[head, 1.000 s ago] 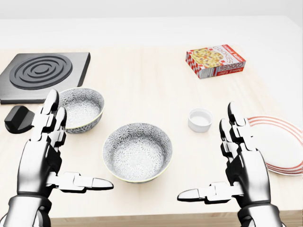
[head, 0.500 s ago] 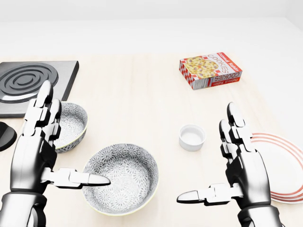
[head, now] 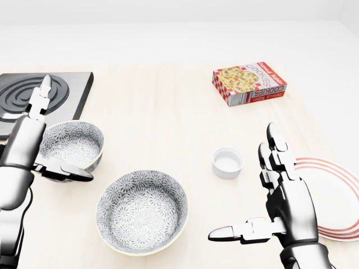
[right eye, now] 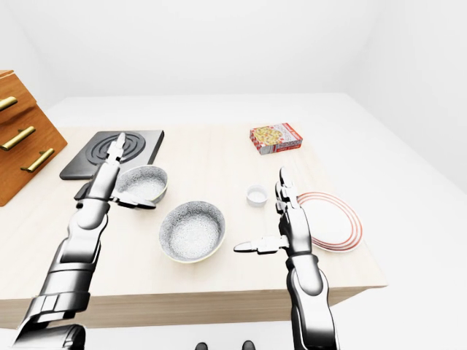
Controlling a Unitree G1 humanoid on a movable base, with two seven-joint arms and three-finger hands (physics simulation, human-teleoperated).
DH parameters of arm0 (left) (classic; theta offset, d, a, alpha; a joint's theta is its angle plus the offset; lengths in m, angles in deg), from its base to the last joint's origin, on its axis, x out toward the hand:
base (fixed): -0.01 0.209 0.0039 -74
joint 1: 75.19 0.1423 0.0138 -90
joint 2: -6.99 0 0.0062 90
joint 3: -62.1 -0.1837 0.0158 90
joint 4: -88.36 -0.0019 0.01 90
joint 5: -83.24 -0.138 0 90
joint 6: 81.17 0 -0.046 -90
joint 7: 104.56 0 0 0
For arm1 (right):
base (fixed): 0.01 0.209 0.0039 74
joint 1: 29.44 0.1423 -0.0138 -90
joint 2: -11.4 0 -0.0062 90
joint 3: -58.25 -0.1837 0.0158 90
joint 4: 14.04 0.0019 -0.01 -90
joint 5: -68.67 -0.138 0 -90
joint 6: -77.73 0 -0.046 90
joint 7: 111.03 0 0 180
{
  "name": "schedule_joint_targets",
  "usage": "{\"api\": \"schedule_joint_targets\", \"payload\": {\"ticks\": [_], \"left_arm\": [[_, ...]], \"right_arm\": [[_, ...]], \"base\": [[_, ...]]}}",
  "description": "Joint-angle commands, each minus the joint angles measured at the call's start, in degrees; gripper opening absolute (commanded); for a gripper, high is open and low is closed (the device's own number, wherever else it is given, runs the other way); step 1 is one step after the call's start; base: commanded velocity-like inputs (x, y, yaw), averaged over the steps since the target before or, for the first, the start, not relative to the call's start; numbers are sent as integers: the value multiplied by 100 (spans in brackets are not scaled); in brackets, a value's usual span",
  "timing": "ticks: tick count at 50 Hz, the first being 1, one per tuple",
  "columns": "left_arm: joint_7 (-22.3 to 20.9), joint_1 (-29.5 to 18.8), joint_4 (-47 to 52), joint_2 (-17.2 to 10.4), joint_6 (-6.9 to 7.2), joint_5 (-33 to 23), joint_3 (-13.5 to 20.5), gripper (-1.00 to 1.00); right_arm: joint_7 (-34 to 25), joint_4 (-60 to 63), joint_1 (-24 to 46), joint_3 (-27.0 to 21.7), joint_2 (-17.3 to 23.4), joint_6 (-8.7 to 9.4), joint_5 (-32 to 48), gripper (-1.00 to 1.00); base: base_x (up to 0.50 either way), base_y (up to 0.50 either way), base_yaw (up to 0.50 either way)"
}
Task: Pick the akita bowl from table center and place it on the plate.
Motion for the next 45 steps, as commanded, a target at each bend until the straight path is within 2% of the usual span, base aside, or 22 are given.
{"api": "schedule_joint_targets", "payload": {"ticks": [1, 10, 20, 28, 36, 45], "left_arm": [[423, -1070, -2353, -578, -140, -971, -122, 100], [796, -1850, -4032, -672, -140, -1688, -493, 100], [953, -2295, -4981, -614, -140, -2202, -750, 100], [977, -2487, -5390, -569, -140, -2528, -867, 100], [999, -2618, -5624, -451, -140, -2873, -987, 100], [906, -2595, -5767, -332, -140, -3082, -1002, 100]], "right_arm": [[-10, -37, 1, -5, 5, 0, 13, 100], [10, -86, 46, 5, 1, 0, 15, 100], [7, -99, 15, -21, 8, 0, -19, 100], [-51, -56, -69, -55, 14, 0, -39, 100], [57, -214, 155, 24, -13, 0, 27, 100], [84, -216, 180, 40, 5, 0, 9, 100]], "base": [[0, 0, 0], [0, 0, 0], [0, 0, 0], [0, 0, 0], [0, 0, 0], [0, 0, 0]]}}
